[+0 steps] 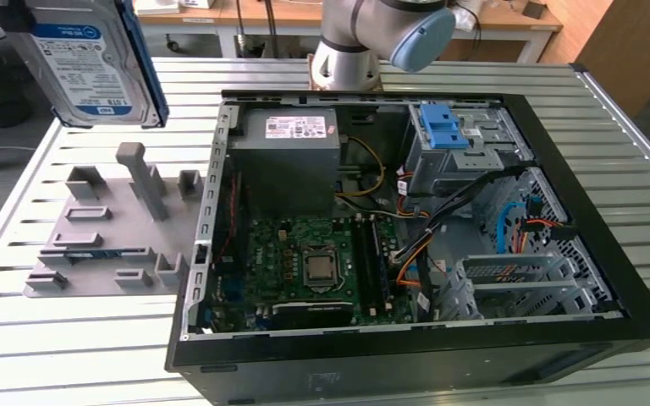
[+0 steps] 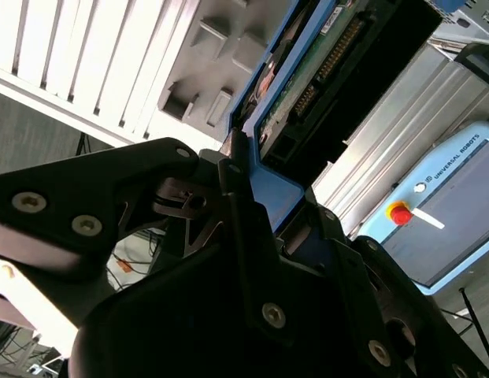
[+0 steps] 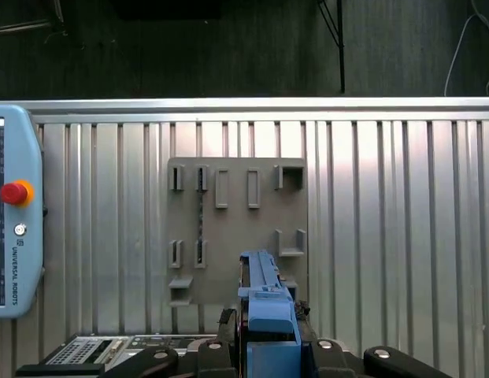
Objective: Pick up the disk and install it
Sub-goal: 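Pick up the disk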
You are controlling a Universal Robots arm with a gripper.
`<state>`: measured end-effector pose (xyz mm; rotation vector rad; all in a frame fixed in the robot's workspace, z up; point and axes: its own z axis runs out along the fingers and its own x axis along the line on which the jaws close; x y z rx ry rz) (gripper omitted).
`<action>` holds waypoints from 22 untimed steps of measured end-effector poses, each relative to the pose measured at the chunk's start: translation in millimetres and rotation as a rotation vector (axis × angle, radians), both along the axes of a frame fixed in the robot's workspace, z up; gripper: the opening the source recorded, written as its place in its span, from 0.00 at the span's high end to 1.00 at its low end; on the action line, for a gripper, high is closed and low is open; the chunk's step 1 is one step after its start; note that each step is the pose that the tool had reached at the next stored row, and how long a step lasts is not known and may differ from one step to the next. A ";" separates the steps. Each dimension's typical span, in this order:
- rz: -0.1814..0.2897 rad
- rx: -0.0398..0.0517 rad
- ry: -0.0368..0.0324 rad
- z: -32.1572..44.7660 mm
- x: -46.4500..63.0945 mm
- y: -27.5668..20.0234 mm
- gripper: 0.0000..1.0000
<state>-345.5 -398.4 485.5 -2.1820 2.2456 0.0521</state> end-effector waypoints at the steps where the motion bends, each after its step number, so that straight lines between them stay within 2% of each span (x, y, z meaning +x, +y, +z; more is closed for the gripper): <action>1: 0.000 0.0000 0.0000 0.0 2.1 -1.2 0.64; 22: 0.000 0.0000 0.0001 0.0 47.0 -23.3 0.64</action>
